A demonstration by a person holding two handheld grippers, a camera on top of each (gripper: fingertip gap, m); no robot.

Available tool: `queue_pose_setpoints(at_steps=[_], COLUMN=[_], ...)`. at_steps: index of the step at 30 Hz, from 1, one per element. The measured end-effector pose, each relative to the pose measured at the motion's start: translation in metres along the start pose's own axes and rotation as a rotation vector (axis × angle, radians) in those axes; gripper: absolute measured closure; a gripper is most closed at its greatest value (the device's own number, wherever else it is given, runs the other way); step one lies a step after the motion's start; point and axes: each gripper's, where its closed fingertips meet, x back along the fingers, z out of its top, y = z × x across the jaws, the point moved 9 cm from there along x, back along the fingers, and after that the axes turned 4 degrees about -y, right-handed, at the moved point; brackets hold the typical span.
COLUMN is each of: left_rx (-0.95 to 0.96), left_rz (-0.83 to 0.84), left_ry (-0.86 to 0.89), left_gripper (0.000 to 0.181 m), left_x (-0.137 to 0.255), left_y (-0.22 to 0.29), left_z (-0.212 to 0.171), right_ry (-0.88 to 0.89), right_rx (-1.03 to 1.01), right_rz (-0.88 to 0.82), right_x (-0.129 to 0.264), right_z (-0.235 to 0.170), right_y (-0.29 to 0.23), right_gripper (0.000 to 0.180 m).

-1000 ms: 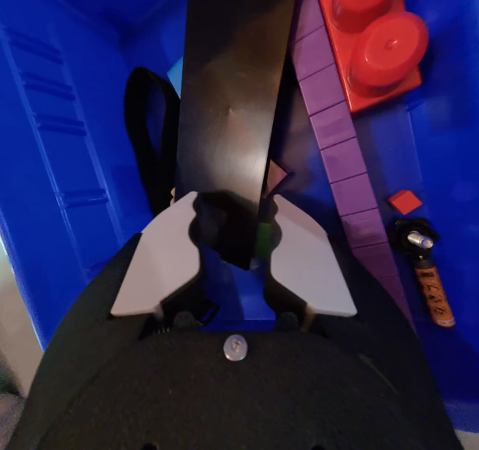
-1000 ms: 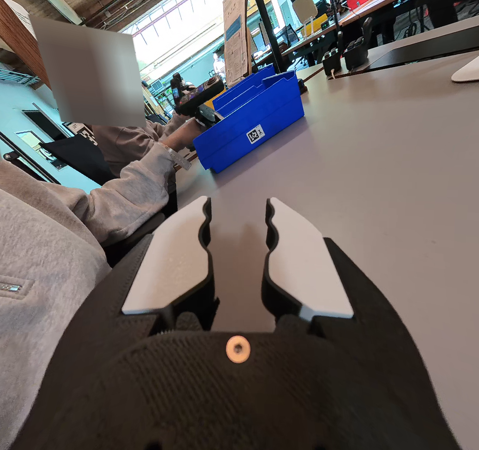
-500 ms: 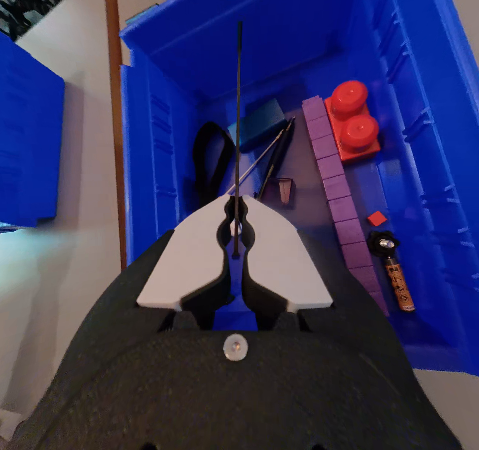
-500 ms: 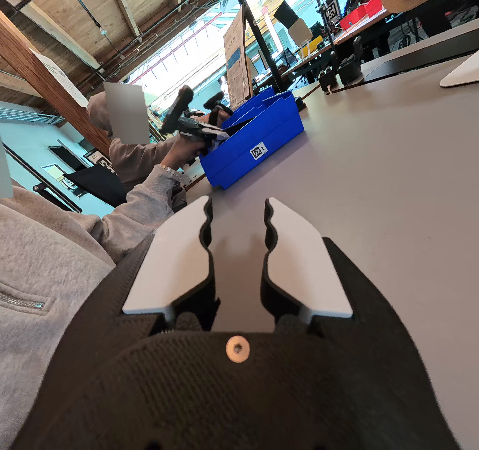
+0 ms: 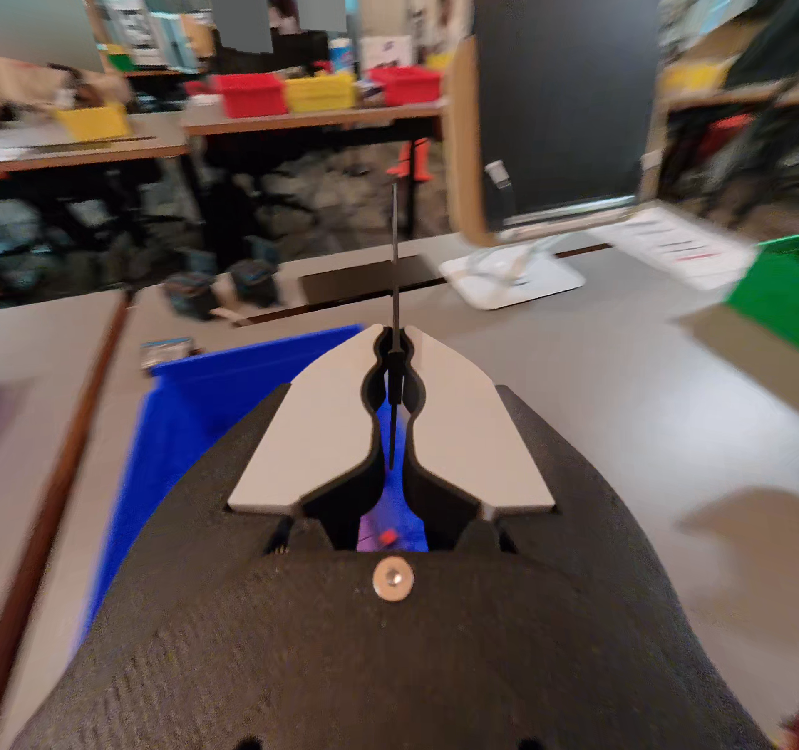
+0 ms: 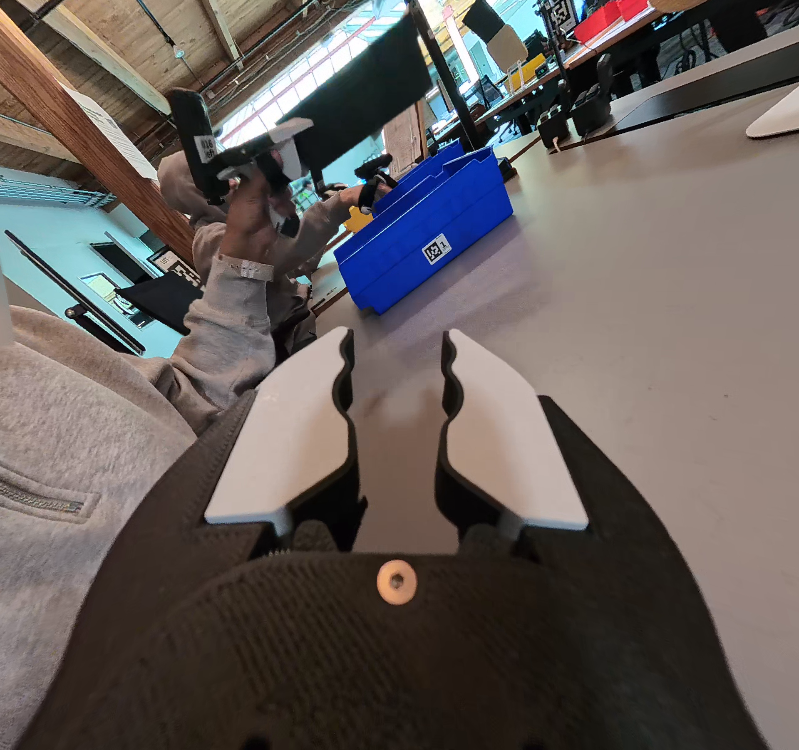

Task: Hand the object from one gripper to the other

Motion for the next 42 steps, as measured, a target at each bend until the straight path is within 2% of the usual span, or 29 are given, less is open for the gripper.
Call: queue_pose_setpoints(at_steps=[1, 4, 7, 11, 14, 15, 17, 18, 19, 20, 22, 26, 27, 29, 32, 34, 39, 41, 42], left_rx=[0.023, 0.081, 0.142, 0.263, 0.402, 0.453, 0.518, 0.534, 0.543, 0.546, 0.514, 0.597, 0.628, 0.693, 0.745, 0.774, 0.807, 0.818, 0.819], left_rz=[-0.083, -0.336, -0.577, -0.892, -1.09, -1.143, -1.215, -1.235, -1.253, -1.263, -1.246, -1.248, -1.236, -1.207, -1.177, -1.186, -1.193, -1.181, -1.182], left_ry=[0.028, 0.058, 0.025, -0.115, -0.204, -0.242, -0.308, -0.326, -0.333, -0.334, -0.339, -0.263, -0.247, -0.221, -0.211, -0.196, -0.125, -0.083, -0.072], left_gripper=[0.179, 0.179, 0.179, 0.179, 0.18, 0.18, 0.18, 0.18, 0.18, 0.18, 0.18, 0.179, 0.169, 0.135, 0.11, 0.102, 0.102, 0.112, 0.123], left_x=[-0.001, -0.013, -0.041, -0.082, -0.105, -0.111, -0.119, -0.122, -0.123, -0.123, -0.124, -0.127, -0.129, -0.132, -0.135, -0.134, -0.127, -0.124, -0.122], left_y=[0.011, 0.049, 0.095, 0.166, 0.208, 0.219, 0.235, 0.24, 0.244, 0.247, 0.247, 0.243, 0.242, 0.242, 0.246, 0.251, 0.264, 0.265, 0.264], left_z=[0.004, 0.01, -0.001, -0.043, -0.078, -0.089, -0.106, -0.112, -0.115, -0.117, -0.121, -0.124, -0.126, -0.132, -0.139, -0.14, -0.143, -0.143, -0.143], right_ry=[0.005, 0.02, 0.04, 0.093, 0.141, 0.133, 0.093, 0.048, -0.02, -0.079, -0.092, -0.055, -0.041, -0.006, 0.054, 0.093, 0.1, 0.086, 0.076], right_rx=[-0.002, 0.004, 0.032, 0.072, 0.069, 0.054, -0.006, -0.05, -0.084, -0.104, -0.124, -0.114, -0.118, -0.136, -0.188, -0.219, -0.233, -0.238, -0.243], right_rz=[0.005, 0.009, -0.004, -0.045, -0.05, -0.035, 0.048, 0.082, 0.113, 0.154, 0.191, 0.191, 0.19, 0.2, 0.218, 0.221, 0.216, 0.221, 0.228], right_x=[0.001, 0.003, 0.009, 0.023, 0.039, 0.043, 0.046, 0.044, 0.041, 0.037, 0.033, 0.03, 0.03, 0.032, 0.035, 0.038, 0.036, 0.033, 0.031], right_z=[0.001, 0.003, 0.007, 0.016, 0.025, 0.026, 0.024, 0.021, 0.015, 0.01, 0.008, 0.009, 0.01, 0.011, 0.013, 0.014, 0.012, 0.009, 0.008], right_y=[0.0, 0.0, -0.001, 0.002, 0.012, 0.016, 0.02, 0.021, 0.022, 0.021, 0.019, 0.016, 0.016, 0.015, 0.017, 0.019, 0.019, 0.017, 0.017], right_gripper=[0.14, 0.139, 0.136, 0.126, 0.102, 0.101, 0.111, 0.127, 0.159, 0.175, 0.177, 0.178, 0.178, 0.178, 0.178, 0.178, 0.178, 0.178, 0.178])
